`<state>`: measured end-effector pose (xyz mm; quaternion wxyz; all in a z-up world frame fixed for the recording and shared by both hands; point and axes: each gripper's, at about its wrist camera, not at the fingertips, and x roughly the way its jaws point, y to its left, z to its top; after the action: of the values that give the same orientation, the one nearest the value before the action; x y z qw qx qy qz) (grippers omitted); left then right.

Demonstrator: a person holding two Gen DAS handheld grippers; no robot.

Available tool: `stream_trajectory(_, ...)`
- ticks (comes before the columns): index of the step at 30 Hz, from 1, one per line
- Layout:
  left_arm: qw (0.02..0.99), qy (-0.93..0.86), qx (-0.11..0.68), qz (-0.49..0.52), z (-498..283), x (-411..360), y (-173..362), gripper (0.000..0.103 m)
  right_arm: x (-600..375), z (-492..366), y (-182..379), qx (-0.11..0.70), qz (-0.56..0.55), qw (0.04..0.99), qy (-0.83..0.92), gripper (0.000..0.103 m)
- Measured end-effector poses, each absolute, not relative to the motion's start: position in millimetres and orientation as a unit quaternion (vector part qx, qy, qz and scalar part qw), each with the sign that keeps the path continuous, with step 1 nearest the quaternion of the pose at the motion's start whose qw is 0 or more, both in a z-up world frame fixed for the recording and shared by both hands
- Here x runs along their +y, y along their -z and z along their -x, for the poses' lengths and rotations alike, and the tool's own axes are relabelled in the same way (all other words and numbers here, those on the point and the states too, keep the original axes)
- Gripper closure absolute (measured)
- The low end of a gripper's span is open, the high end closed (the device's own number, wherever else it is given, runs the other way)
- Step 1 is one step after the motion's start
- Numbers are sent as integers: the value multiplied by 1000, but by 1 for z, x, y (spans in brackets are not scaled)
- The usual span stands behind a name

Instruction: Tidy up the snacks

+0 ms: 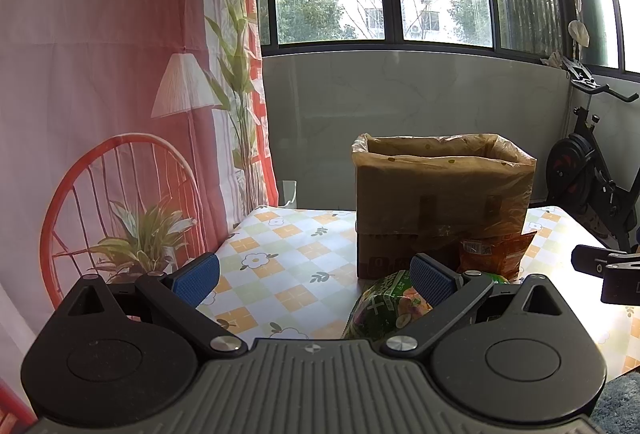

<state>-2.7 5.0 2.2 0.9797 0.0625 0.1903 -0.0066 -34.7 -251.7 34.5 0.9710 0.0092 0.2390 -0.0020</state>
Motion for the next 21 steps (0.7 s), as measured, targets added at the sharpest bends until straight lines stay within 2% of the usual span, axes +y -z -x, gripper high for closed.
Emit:
stream_trajectory(13,978,9,202,-42,-5,8,0,1,-256,30,-32,238,-17,971,-1,0)
stream_trajectory(17,973,14,229,-34,-19,9,9,7,-261,22,-26,230,-12,973,1,0)
stream_trajectory(21,966,32,255,-38,-30,5,25,7,-261,8,-10,231,4,973,-8,0)
